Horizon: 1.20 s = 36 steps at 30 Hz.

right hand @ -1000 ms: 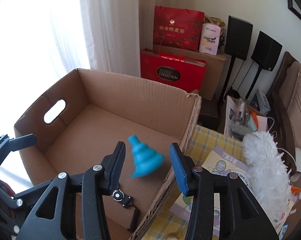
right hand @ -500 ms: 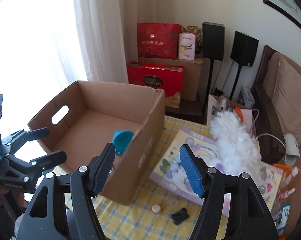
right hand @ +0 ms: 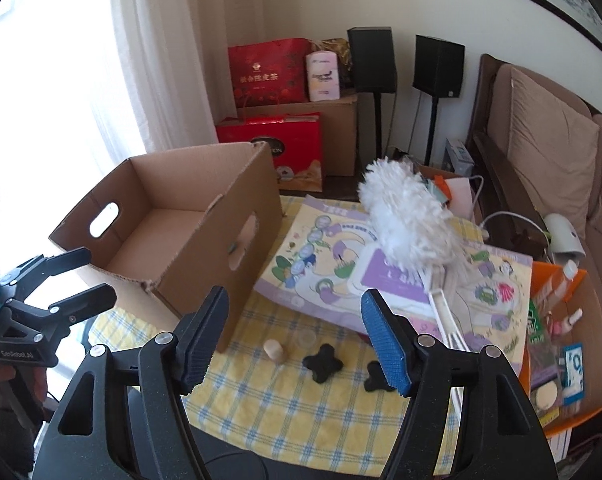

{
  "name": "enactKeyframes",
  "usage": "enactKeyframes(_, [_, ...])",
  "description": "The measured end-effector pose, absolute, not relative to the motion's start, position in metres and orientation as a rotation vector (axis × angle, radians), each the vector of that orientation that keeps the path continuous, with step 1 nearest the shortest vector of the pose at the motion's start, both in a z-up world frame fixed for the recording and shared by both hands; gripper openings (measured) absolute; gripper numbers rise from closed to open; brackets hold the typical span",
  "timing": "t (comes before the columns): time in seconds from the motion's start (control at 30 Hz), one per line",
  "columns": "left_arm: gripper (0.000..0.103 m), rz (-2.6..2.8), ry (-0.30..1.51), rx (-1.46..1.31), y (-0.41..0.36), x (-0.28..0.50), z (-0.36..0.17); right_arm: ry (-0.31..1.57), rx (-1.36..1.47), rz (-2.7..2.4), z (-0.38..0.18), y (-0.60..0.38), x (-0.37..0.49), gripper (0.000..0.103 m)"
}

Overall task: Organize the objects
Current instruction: 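Move the right tool back toward the black star knobs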

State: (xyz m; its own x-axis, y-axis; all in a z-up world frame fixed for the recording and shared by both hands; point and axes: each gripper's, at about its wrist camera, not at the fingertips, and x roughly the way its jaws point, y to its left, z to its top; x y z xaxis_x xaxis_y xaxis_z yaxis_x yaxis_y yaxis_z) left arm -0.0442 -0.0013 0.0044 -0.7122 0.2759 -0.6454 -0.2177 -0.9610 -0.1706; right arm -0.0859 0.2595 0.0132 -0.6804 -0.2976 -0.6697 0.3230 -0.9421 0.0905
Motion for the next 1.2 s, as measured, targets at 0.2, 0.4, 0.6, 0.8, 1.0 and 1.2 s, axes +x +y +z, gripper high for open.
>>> enactKeyframes(0.2, [0.096, 2.654, -0.120, -1.004, 0.009, -0.029, -0.006, 0.031, 1.065, -2.624, -0.003, 0.276, -0.073, 0.070])
enactKeyframes(0.4, [0.095, 2.611, -0.124, -1.002, 0.020, -0.015, -0.023, 0.028, 1.093, -2.654, -0.018, 0.290, -0.060, 0.070])
enactKeyframes(0.6, [0.095, 2.575, -0.106, -1.001, 0.037, -0.007, -0.035, -0.014, 1.138, -2.680, -0.041, 0.302, -0.054, 0.070])
enactKeyframes(0.8, [0.095, 2.527, -0.042, -1.036, 0.064, -0.003, -0.049, 0.002, 1.193, -2.702, -0.064, 0.310, -0.052, 0.070])
enactKeyframes(1.0, [0.095, 2.488, -0.010, -1.037, 0.088, -0.001, -0.061, -0.020, 1.225, -2.706, -0.077, 0.319, -0.055, 0.070])
enactKeyframes(1.2, [0.095, 2.482, -0.014, -1.014, 0.102, -0.009, -0.064, -0.034, 1.241, -2.703, -0.086, 0.327, -0.060, 0.059])
